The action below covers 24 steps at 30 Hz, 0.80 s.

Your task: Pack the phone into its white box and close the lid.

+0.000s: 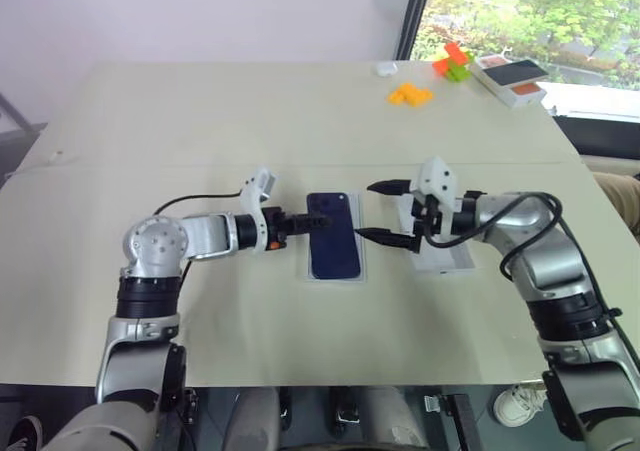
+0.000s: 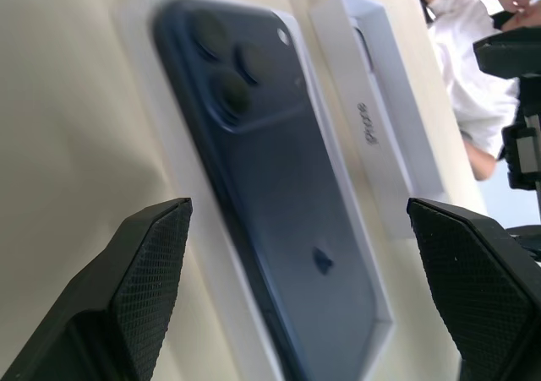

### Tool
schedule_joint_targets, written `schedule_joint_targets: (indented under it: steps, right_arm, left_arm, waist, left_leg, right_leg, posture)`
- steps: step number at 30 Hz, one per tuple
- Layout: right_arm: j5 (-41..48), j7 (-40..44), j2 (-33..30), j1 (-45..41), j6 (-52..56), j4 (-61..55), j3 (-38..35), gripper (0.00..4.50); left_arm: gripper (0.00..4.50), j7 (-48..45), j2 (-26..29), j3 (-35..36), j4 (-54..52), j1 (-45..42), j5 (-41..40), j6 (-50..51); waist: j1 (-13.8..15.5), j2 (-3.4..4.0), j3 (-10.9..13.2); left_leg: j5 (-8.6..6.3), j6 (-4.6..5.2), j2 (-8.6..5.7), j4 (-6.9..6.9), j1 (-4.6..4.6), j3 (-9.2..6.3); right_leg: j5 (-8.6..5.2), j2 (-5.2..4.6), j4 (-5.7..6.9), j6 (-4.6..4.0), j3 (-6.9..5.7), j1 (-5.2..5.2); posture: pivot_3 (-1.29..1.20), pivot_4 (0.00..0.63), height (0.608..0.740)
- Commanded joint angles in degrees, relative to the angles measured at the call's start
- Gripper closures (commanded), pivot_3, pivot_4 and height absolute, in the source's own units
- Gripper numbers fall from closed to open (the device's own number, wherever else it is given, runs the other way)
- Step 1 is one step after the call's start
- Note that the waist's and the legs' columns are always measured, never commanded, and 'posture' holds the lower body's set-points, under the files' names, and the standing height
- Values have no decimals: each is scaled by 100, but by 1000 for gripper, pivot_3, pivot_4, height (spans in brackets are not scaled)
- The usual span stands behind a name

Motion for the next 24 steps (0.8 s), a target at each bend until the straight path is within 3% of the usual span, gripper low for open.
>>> schedule_joint_targets:
  steps: [1,15,23,24]
  right_arm:
    - [-25,-60,59,-142,-128,-52,-50,0]
    - [-174,-88,158,-146,-214,23,31,0]
    - [-248,-126,215,-160,-238,75,42,0]
    - [-240,-141,231,-176,-220,84,30,0]
  left_arm:
    - [201,-228,-33,72,125,-153,301,-228]
    - [201,-289,-719,354,319,-587,760,-504]
    - [201,-409,-558,384,-37,-433,943,-369]
    - [436,-402,-540,429,-75,-428,954,-393]
  waist:
    - [1,0,0]
    - [-14,0,0]
    - [-6,0,0]
    - [-9,0,0]
  left_leg:
    - [0,0,0,1,0,0]
    - [0,0,0,1,1,1]
    - [3,-4,0,2,1,1]
    - [3,-5,1,2,1,1]
  right_leg:
    - [0,0,0,0,0,0]
    - [1,0,4,0,0,0]
    - [1,0,7,-1,0,-1]
    - [2,0,7,-3,0,-1]
  posture:
    - [0,150,737]
    - [0,150,737]
    - [0,150,737]
    - [0,150,737]
